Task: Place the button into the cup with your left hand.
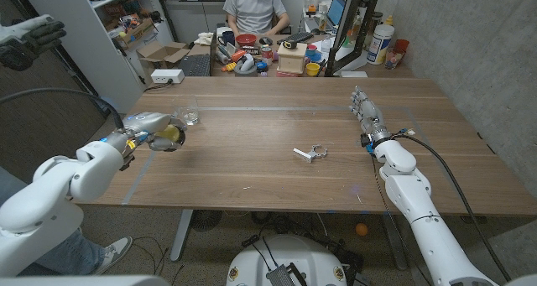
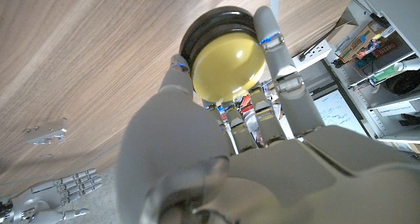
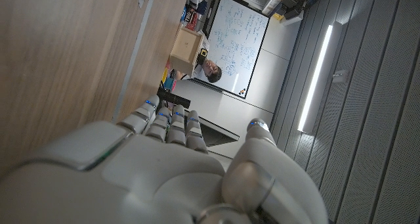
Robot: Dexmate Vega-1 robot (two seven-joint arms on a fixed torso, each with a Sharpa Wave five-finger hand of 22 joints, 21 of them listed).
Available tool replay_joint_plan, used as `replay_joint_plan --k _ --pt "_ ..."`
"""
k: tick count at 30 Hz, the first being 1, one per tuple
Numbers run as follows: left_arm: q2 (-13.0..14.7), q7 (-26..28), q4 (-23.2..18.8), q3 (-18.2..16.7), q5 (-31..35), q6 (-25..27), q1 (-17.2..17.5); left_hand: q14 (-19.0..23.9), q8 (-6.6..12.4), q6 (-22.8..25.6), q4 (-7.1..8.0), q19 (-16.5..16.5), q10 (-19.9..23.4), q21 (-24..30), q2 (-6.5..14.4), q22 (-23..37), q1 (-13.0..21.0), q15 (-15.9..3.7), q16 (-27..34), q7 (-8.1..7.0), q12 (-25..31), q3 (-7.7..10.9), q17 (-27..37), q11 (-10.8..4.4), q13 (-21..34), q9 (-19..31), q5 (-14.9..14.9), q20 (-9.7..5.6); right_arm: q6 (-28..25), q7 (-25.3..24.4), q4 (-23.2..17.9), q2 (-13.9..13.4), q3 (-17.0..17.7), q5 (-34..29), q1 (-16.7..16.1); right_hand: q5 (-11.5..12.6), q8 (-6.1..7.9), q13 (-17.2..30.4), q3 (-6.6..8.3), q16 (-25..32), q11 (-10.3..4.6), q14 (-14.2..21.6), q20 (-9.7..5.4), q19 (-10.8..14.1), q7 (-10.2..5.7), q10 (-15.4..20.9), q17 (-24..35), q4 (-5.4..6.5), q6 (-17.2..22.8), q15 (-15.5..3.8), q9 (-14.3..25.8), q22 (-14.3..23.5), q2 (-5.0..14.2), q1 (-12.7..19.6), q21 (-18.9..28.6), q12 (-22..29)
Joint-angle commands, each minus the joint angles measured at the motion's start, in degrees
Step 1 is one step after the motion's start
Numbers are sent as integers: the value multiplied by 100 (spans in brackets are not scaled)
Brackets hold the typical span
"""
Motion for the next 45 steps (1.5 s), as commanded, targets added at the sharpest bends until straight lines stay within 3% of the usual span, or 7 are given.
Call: replay_joint_plan --k 1,25,45 --pt "56 24 219 115 83 186 -323 426 10 63 5 4 50 -23 300 16 286 -596 31 -11 4 68 174 -3 26 15 11 -31 48 49 256 40 -63 -9 187 30 -22 15 -24 25 13 41 10 20 -3 55 20 7 18 4 30 15 -1 -16 -14 -11" --pt "492 376 931 458 -68 421 -946 483 35 134 -7 -29 151 -111 307 21 329 -639 4 -33 13 114 219 -37 69 15 -1 -77 21 59 594 87 -128 -95 463 30 -23 15 -23 24 18 37 -24 47 1 50 20 2 18 1 30 14 7 -12 -8 -15" --pt "1010 506 1439 1220 -370 903 -1791 513 46 170 -14 -26 188 -177 309 25 361 -651 -38 -22 -7 154 248 -59 107 15 -6 -87 44 115 833 134 -127 -109 610 30 -23 15 -25 24 29 37 -21 46 1 52 21 -1 23 -3 30 13 8 -14 -11 -16"
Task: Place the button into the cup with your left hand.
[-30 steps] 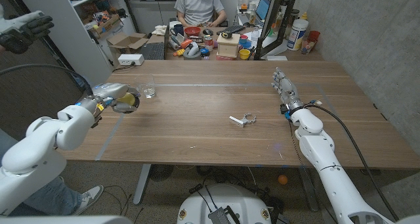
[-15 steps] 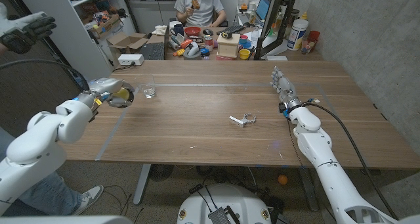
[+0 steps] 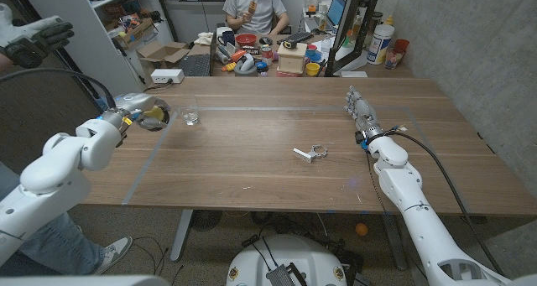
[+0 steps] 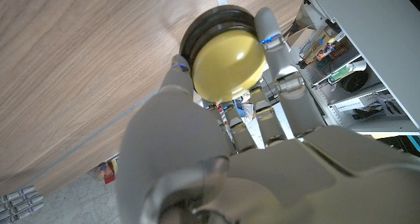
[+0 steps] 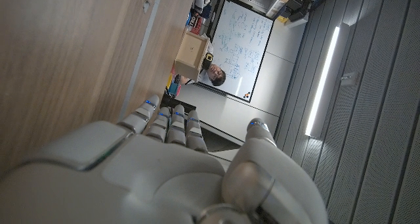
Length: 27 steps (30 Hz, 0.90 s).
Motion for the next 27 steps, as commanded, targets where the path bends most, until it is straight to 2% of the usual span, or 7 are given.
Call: replay_joint_plan --k 1,13,23,27 --pt "286 178 288 393 -212 289 -476 461 49 86 -3 10 64 -20 310 7 361 -710 -4 10 -6 55 251 11 31 17 16 -47 17 34 166 26 -8 -22 125 30 -22 16 -26 23 28 36 -21 46 4 53 21 -2 24 1 30 13 8 -14 -11 -16" --pt "561 318 590 989 -384 308 -1080 497 72 146 0 9 127 -54 301 9 362 -742 -17 1 -1 66 265 -22 49 15 13 -55 12 0 147 23 24 -46 167 30 -22 16 -27 22 28 32 -18 47 4 53 21 -4 25 -2 30 13 9 -14 -11 -16" --pt "664 312 927 1622 -441 285 -1792 511 81 172 1 -4 156 -90 298 11 368 -753 -32 -19 -9 80 286 -22 66 13 13 -56 -31 1 188 23 39 -46 204 30 -23 16 -28 23 29 35 -19 51 2 56 22 -4 26 -8 30 13 12 -16 -11 -16" --pt "681 325 1015 1777 -429 306 -1984 510 83 178 -2 -8 159 -102 300 11 376 -753 -40 -24 -15 88 293 -26 72 12 16 -57 -48 2 190 12 48 -55 214 30 -23 16 -28 23 21 35 -17 48 3 49 22 -4 25 -6 30 13 14 -17 -13 -19"
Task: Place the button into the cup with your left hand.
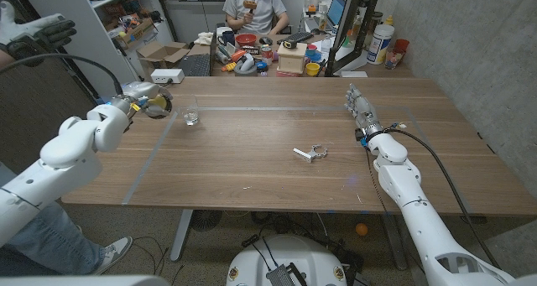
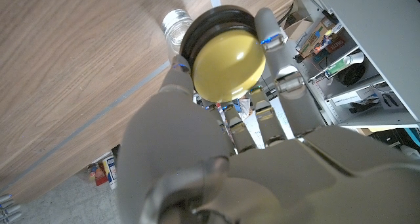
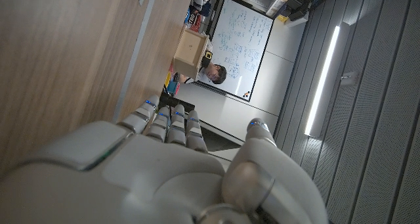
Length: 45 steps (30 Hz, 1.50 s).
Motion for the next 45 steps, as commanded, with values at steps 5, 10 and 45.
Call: replay_joint_plan --k 5,10,45 --pt "146 43 392 636 -85 76 -751 492 71 79 -6 0 58 -51 303 4 382 -767 17 -38 -4 55 300 -10 22 12 21 -8 -66 -13 32 -11 54 -2 23 30 -23 16 -28 23 -2 36 -16 48 4 31 21 -5 25 -6 30 13 14 -17 -13 -18" --pt "140 79 471 746 -101 106 -903 493 71 82 -5 0 55 -63 306 5 386 -767 9 -35 -14 63 309 0 29 11 23 -9 -44 -3 72 -6 61 -1 40 29 -24 16 -31 24 -4 36 -18 49 1 29 22 -5 25 -7 30 13 12 -20 -13 -19" --pt "-455 500 1386 1828 310 -198 -2141 505 135 255 4 -72 227 -172 261 12 372 -810 -73 -150 -14 82 314 -87 77 -2 22 0 19 72 190 -21 110 23 52 30 -23 16 -33 25 -1 40 -20 51 7 34 22 -11 33 -7 30 13 17 -20 -15 -19"
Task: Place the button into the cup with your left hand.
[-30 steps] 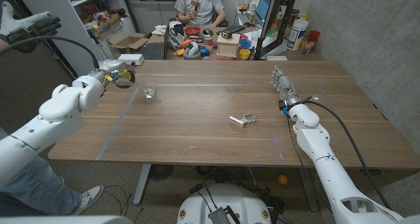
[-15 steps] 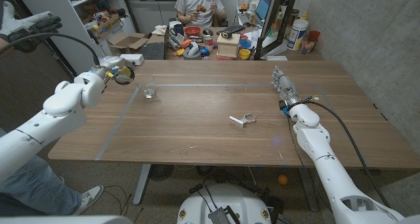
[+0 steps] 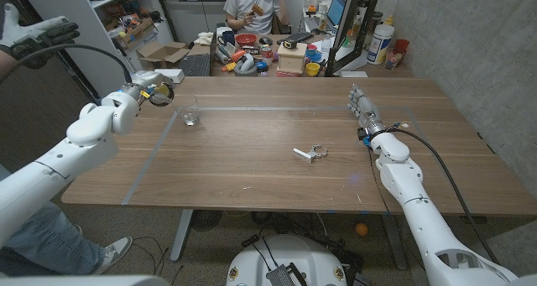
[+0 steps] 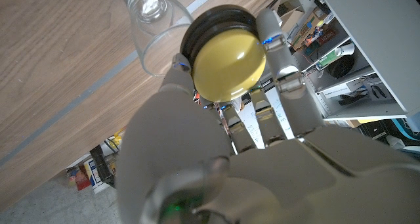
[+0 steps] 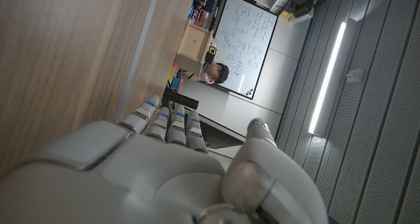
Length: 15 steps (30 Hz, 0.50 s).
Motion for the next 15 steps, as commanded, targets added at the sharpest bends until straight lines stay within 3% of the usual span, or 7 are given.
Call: replay_joint_plan --k 1,15 --pt "-274 169 340 433 275 -297 -511 509 48 45 6 -35 66 -49 298 10 332 -811 16 -15 5 45 312 -25 27 18 21 -10 16 26 28 -7 25 29 -45 30 -22 16 -9 24 -6 39 -22 51 5 35 21 13 35 -6 30 13 17 -20 -15 -19" --pt "-443 166 560 538 343 -399 -762 503 49 51 13 -72 80 -84 298 12 326 -818 -12 -24 -15 53 307 -31 40 12 19 -11 -54 6 -23 -43 73 23 -95 29 -22 16 -14 25 8 39 -22 50 4 35 23 14 38 -8 30 13 14 -27 -17 -19"
